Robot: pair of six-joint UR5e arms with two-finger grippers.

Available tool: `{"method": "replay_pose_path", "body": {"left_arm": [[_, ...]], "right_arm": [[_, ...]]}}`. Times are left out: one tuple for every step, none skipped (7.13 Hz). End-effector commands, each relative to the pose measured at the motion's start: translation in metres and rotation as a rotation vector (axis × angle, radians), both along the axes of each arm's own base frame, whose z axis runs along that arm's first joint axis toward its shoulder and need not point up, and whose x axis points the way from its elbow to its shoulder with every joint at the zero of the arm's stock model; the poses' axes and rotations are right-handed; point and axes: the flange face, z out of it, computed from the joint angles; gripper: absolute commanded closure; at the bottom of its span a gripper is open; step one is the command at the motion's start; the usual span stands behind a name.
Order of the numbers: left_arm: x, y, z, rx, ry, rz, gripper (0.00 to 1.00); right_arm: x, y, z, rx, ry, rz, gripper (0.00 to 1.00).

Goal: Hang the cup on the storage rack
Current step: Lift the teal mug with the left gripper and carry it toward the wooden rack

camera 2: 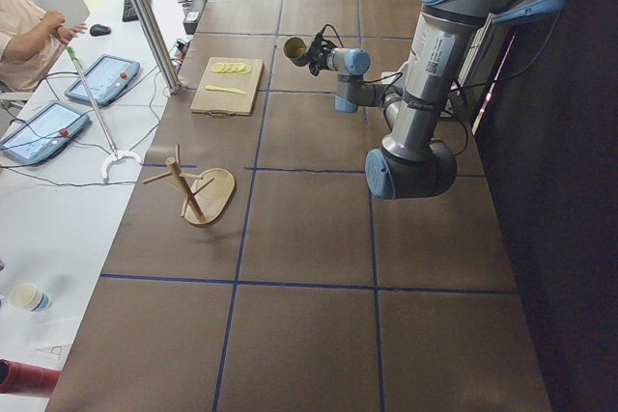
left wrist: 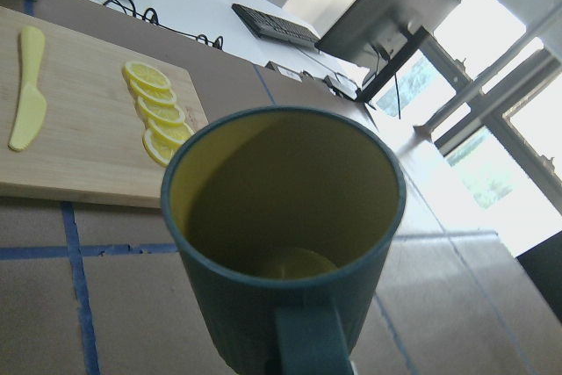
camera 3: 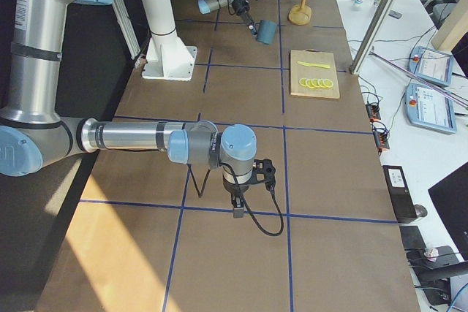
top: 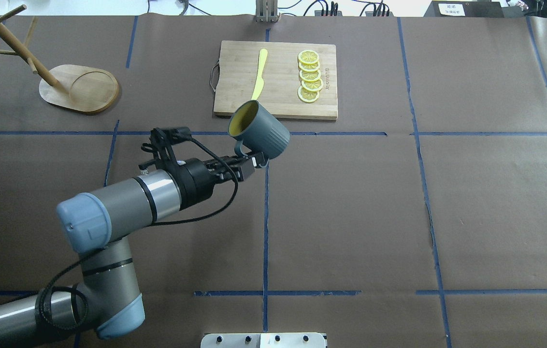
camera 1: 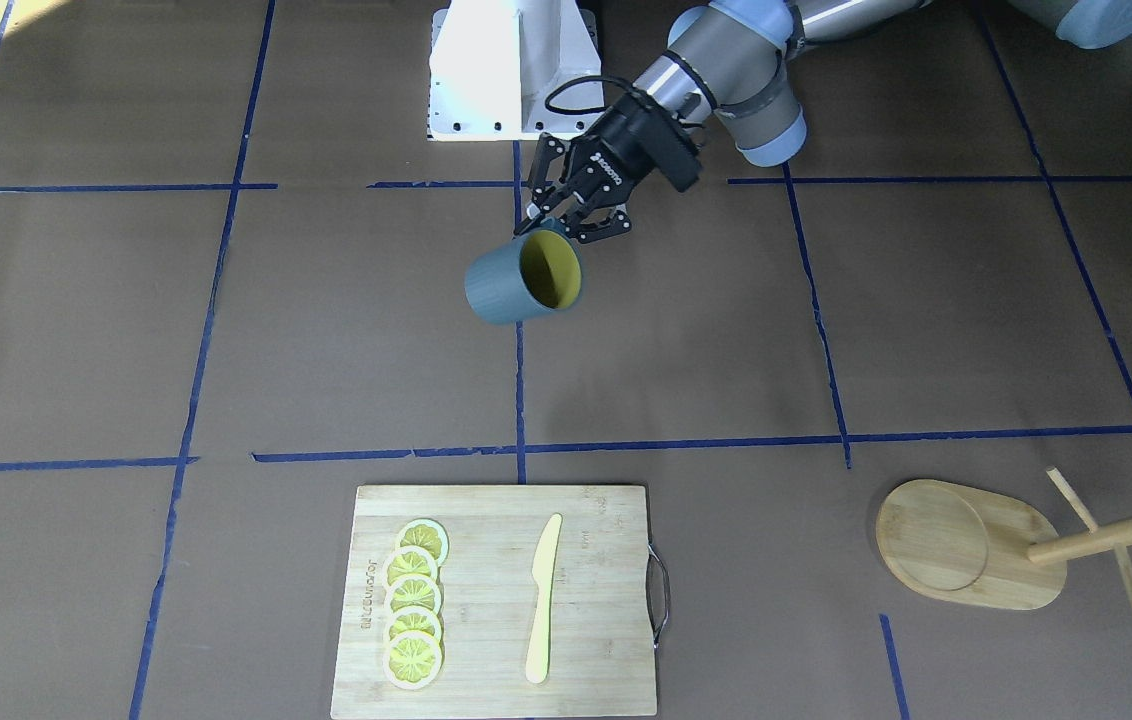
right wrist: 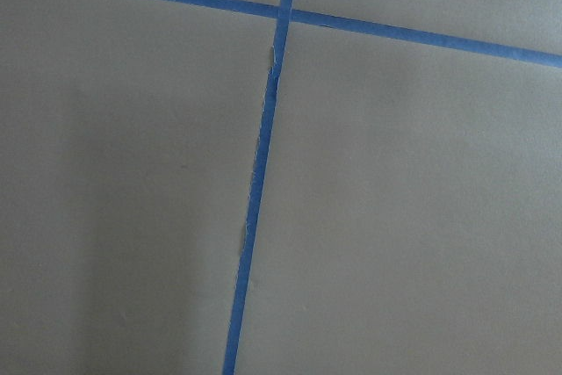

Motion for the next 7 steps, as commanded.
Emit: {"method": "replay_pose_path", "body": {"left_arm": [[-0.060, -0.059, -0.001, -0.281, 0.263, -0.030, 1.00], [-0.089, -0.083, -0.001, -0.410, 0.391, -0.040, 1.00], [-0.117, -0.108, 0.004, -0.520, 0.514, -0.053, 1.00], [-0.146, -0.136, 0.013, -0.618, 0.617, -0.082, 1.00], [-0.179, -0.167, 0.030, -0.708, 0.743, -0.112, 1.00], [-0.210, -0.196, 0.062, -0.739, 0.858, -0.128, 1.00], [-0.236, -0.220, 0.108, -0.763, 0.958, -0.133, 1.00]], "right_arm": [[0.000, 0.000, -0.001, 0.002, 0.000, -0.001, 0.00], [0.000, 0.000, -0.002, 0.005, 0.002, -0.001, 0.00], [0.000, -0.002, -0.004, 0.036, 0.002, 0.006, 0.00], [0.000, -0.002, -0.004, 0.042, 0.002, 0.008, 0.00], [0.000, -0.002, -0.004, 0.046, 0.003, 0.008, 0.00], [0.000, -0.002, -0.004, 0.046, 0.003, 0.008, 0.00], [0.000, -0.002, -0.004, 0.047, 0.003, 0.006, 0.00]]}}
